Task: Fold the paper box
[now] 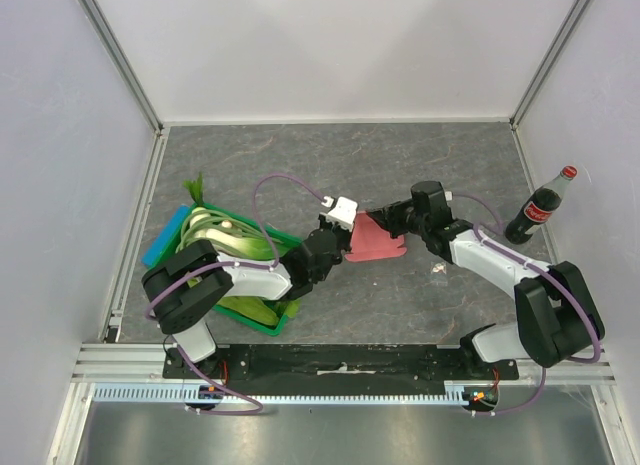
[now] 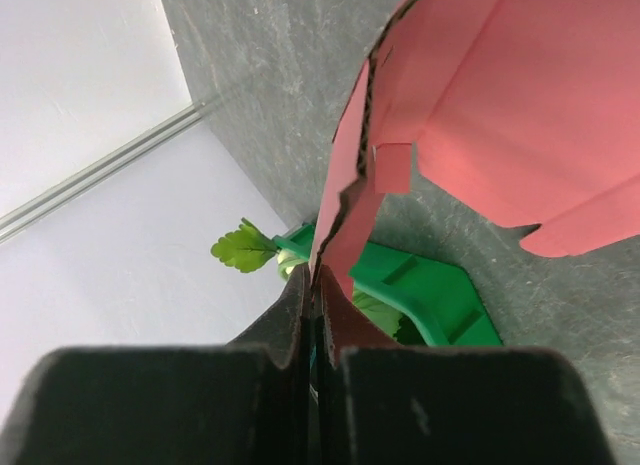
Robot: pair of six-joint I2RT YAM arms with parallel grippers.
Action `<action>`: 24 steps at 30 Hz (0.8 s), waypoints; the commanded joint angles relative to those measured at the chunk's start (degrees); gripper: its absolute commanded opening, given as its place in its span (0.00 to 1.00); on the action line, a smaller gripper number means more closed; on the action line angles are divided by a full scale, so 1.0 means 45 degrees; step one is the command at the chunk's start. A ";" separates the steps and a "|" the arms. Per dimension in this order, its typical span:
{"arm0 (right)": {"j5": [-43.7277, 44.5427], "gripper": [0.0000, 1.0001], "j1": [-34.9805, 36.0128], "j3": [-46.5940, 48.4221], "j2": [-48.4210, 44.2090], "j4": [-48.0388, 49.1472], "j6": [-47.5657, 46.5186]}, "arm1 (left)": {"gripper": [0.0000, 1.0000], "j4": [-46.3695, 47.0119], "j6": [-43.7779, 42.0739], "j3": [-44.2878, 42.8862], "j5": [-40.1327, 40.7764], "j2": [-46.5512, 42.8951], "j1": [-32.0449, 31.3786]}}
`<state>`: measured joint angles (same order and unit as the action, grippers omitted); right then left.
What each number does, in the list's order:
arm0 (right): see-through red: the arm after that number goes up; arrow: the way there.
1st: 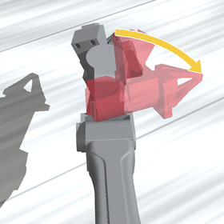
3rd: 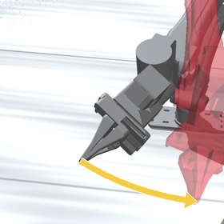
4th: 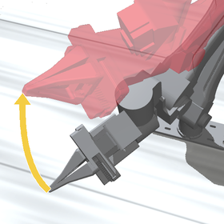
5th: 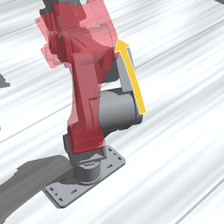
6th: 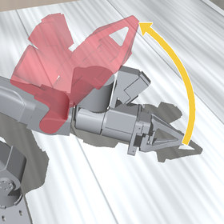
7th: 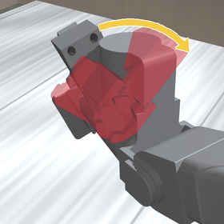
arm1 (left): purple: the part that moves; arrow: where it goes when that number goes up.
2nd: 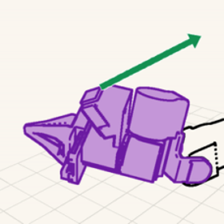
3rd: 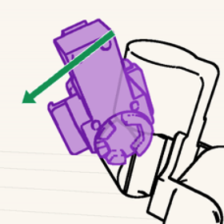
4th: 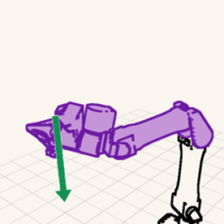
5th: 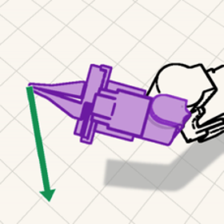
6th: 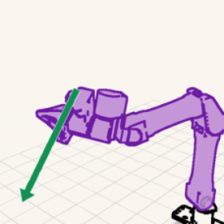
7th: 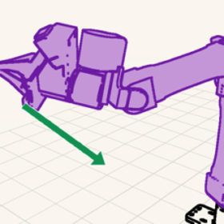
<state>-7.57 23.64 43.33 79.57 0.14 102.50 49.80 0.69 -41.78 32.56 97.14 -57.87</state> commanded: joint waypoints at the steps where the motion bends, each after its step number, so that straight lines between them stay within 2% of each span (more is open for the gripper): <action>1: 0.0140 0.00 -0.0252 -0.0818 -0.0260 0.0690 -0.0276 | 0.27 -0.2222 0.0936 -0.0673 -0.0028 -0.0433 -0.0032; 2: 0.0082 0.00 -0.0292 -0.0995 -0.0299 0.0942 -0.0432 | 0.45 -0.3147 0.1482 -0.0831 0.0011 -0.0686 -0.0012; 4: 0.0042 0.00 -0.0467 -0.1520 -0.0338 0.1334 -0.0628 | 0.54 -0.5466 0.3298 -0.0989 -0.0860 -0.1779 0.0337; 5: 0.0042 0.00 -0.0526 -0.1698 -0.0319 0.1452 -0.0803 | 0.56 -0.5906 0.4464 -0.0931 -0.1486 -0.2150 0.0552; 7: -0.0016 0.00 -0.0799 -0.2088 -0.0222 0.1803 -0.1077 | 0.57 -0.6223 0.5118 -0.0327 -0.3550 -0.3435 0.1388; 9: -0.0444 0.00 -0.1071 -0.2226 0.0148 0.2407 -0.1506 | 0.58 -0.6573 0.5782 0.0083 -0.4515 -0.4123 0.2055; 10: -0.0523 0.00 -0.1112 -0.2227 0.0401 0.2797 -0.1643 | 0.58 -0.6729 0.5959 0.0104 -0.5757 -0.4474 0.2890; 13: -0.0505 0.00 -0.1190 -0.2091 0.0870 0.3422 -0.2151 | 0.57 -0.6868 0.5825 -0.0051 -0.7173 -0.4498 0.3794; 16: -0.1030 0.00 -0.1210 -0.1740 0.1087 0.3309 -0.2348 | 0.59 -0.7159 0.5570 -0.0636 -0.8654 -0.3952 0.4069; 18: -0.1013 0.00 -0.1210 -0.1331 0.0874 0.2358 -0.2386 | 0.59 -0.7220 0.5492 -0.1026 -0.9030 -0.3444 0.4070; 19: -0.0858 0.00 -0.1229 -0.0690 0.0660 0.0901 -0.2445 | 0.60 -0.7142 0.5414 -0.1086 -0.9380 -0.3308 0.4070; 24: -0.0602 0.00 -0.1288 0.0505 0.0267 -0.0752 -0.2465 | 0.56 -0.6576 0.3777 -0.1341 -0.9501 -0.2332 0.3992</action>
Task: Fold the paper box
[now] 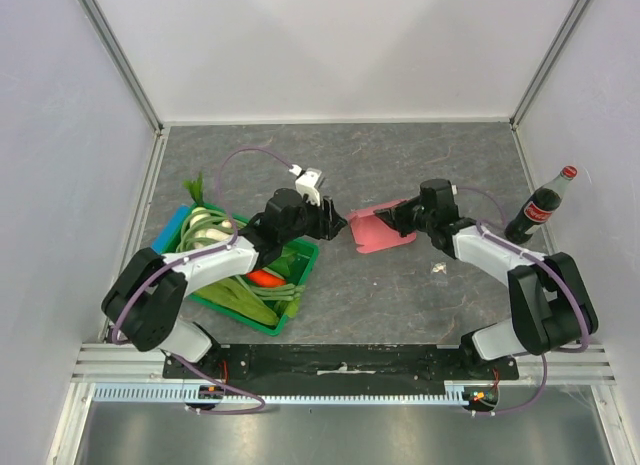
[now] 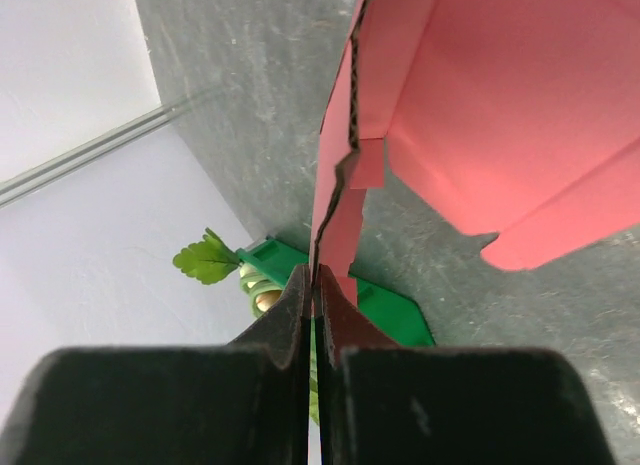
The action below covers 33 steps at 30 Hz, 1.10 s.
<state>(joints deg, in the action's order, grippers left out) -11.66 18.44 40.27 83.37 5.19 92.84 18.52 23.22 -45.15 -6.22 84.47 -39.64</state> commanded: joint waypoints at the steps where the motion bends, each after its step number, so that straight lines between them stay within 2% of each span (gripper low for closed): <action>1: 0.0287 0.00 -0.0132 0.1246 -0.0501 -0.2186 -0.0221 | 0.56 0.0763 -0.1602 -0.0535 -0.0864 0.0546 -0.0117; 6: -0.0865 0.00 -0.0152 0.1344 0.0241 -0.2208 0.0443 | 0.56 0.1313 -0.3030 -0.0728 0.0051 0.1130 -0.0351; 11: -0.0397 0.00 -0.0210 0.1149 -0.0031 -0.2247 0.0853 | 0.56 0.1470 -0.3910 -0.1139 0.0386 0.1854 -0.0430; 13: -0.0417 0.00 -0.0269 0.1226 0.0007 -0.2305 0.0912 | 0.56 0.1373 -0.4202 -0.1256 -0.0060 0.2185 -0.0488; 18: -0.0592 0.00 -0.0269 0.1344 0.0222 -0.2364 0.1068 | 0.56 0.1157 -0.4087 -0.1530 -0.0786 0.2577 -0.0605; 27: -0.0651 0.00 -0.0269 0.1480 0.0242 -0.2345 0.1284 | 0.54 0.0669 -0.4282 -0.2506 0.0092 0.3748 -0.0742; 30: -0.0632 0.01 -0.0269 0.1539 0.0300 -0.2326 0.1167 | 0.45 0.0513 -0.4282 -0.2760 0.0424 0.3964 -0.0762; 33: -0.0514 0.04 -0.0269 0.1520 0.0417 -0.2190 0.0642 | 0.31 0.0220 -0.4379 -0.2936 0.0445 0.4042 -0.0742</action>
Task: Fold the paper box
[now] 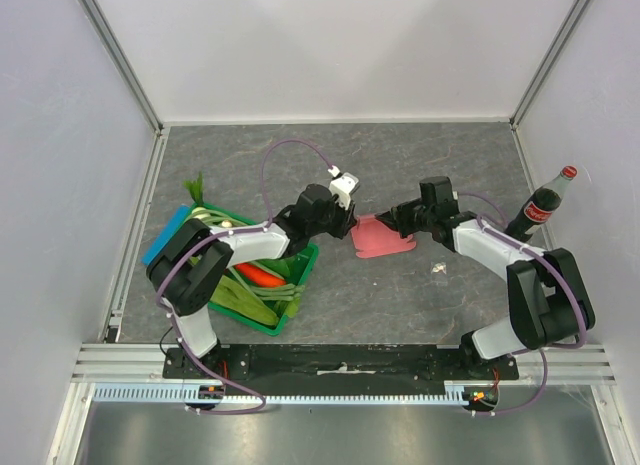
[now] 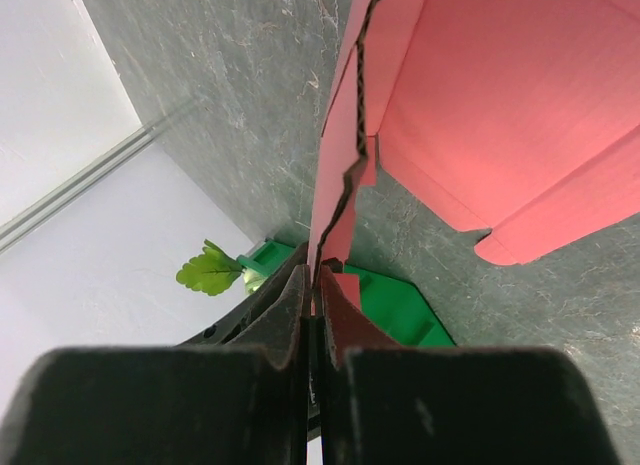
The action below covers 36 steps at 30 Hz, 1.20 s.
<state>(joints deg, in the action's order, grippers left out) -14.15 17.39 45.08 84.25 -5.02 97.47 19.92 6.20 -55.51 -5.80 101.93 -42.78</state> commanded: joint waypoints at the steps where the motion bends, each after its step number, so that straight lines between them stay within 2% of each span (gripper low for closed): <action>1: 0.0078 0.05 -0.0036 0.0412 0.0262 0.0428 -0.0584 | 0.24 -0.0111 -0.0576 -0.0634 0.0255 0.0142 -0.0043; 4: -0.0097 0.00 -0.0036 -0.0172 0.0399 0.2184 -0.0996 | 0.12 -0.0266 -0.0363 -0.0750 0.0099 0.0142 -0.0062; 8: -0.0097 0.00 -0.0055 -0.1091 0.0516 0.4471 -0.1541 | 0.02 -0.1046 0.0067 -0.1219 -0.0701 0.0317 -0.0043; 11: -0.0330 0.00 -0.0036 -0.1500 0.0848 0.6304 -0.2283 | 0.02 -0.1419 0.0477 -0.1513 -0.1424 0.0512 -0.0004; 13: -0.0526 0.00 -0.0036 -0.1871 0.1043 0.8665 -0.3119 | 0.02 -0.1595 0.0886 -0.1629 -0.1854 0.0591 0.0074; 17: -0.0797 0.00 -0.0133 -0.2536 0.1355 1.0681 -0.4351 | 0.02 -0.2219 0.1182 -0.1962 -0.2499 0.0903 0.0269; 20: -0.1365 0.00 -0.0172 -0.3139 0.2019 1.2592 -0.4376 | 0.02 -0.2376 0.1220 -0.2001 -0.2519 0.0962 0.0270; 21: -0.1579 0.00 -0.0172 -0.3278 0.2427 1.3875 -0.4375 | 0.02 -0.2357 0.1259 -0.2001 -0.2519 0.0962 0.0269; 28: -0.2616 0.00 -0.0407 -0.3377 0.3680 1.4962 -0.5780 | 0.02 -0.2610 0.1260 -0.2255 -0.2500 0.0709 0.0289; 30: -0.2733 0.00 -0.0446 -0.3475 0.3739 1.5001 -0.6034 | 0.02 -0.2727 0.1318 -0.2255 -0.2345 0.0631 0.0289; 33: -0.2832 0.00 -0.0543 -0.3533 0.4031 1.5487 -0.5977 | 0.08 -0.3059 0.1532 -0.2353 -0.2246 0.0513 0.0269; 34: -0.2909 0.00 -0.0582 -0.3572 0.4168 1.5702 -0.5706 | 0.16 -0.3118 0.1630 -0.2353 -0.2188 0.0436 0.0269; 36: -0.3026 0.00 -0.0758 -0.3709 0.4636 1.6790 -0.5199 | 0.26 -0.2848 0.1786 -0.2081 -0.2052 -0.0090 0.0309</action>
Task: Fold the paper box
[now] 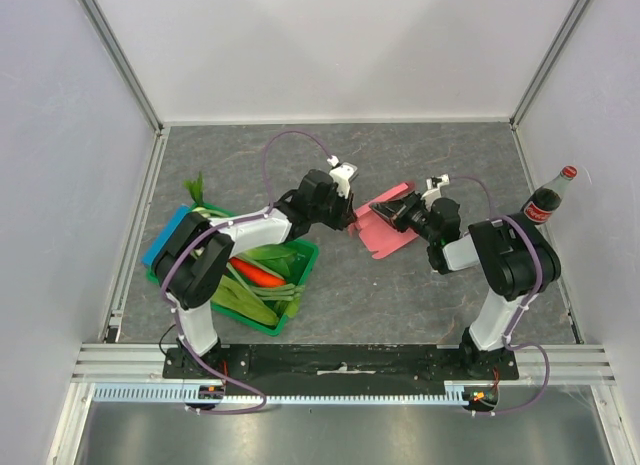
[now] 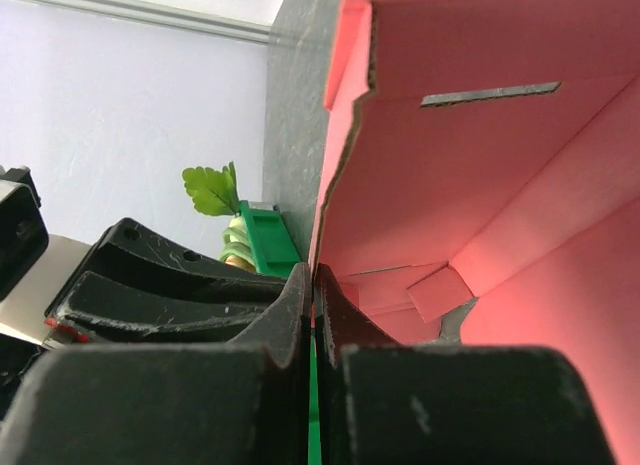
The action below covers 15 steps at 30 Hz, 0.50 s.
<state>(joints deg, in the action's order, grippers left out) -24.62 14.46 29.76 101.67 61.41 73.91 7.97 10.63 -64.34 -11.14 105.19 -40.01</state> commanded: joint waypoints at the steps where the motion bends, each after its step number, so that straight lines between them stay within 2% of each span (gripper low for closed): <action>1: -0.0816 0.00 -0.0204 -0.0362 0.0960 0.2463 0.0582 | 0.35 0.0044 0.0859 0.0386 -0.0652 -0.1145 -0.0289; 4: -0.0954 0.00 -0.0478 -0.0402 0.1624 0.3618 0.1250 | 0.41 0.1137 0.1230 0.1595 -0.0144 -0.2278 0.0023; 8: -0.1110 0.00 -0.0849 -0.0480 0.2094 0.4264 0.1875 | 0.40 0.2231 0.1679 0.2888 0.0948 -0.3256 0.0745; 11: -0.1130 0.00 -0.0928 -0.0461 0.2289 0.4459 0.2090 | 0.36 0.1982 0.1253 0.2736 0.1476 -0.2733 0.0883; 12: -0.1130 0.00 -0.0928 -0.0461 0.2329 0.4479 0.2149 | 0.32 0.1767 0.1154 0.2348 0.1730 -0.2518 0.0883; 15: -0.1111 0.00 -0.0947 -0.0402 0.2485 0.4576 0.2267 | 0.30 0.2017 0.0745 0.2130 0.2026 -0.1639 0.0864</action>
<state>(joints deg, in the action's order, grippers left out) -29.28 10.61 28.42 111.04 75.31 84.05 13.98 15.40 -52.49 -5.67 93.76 -35.79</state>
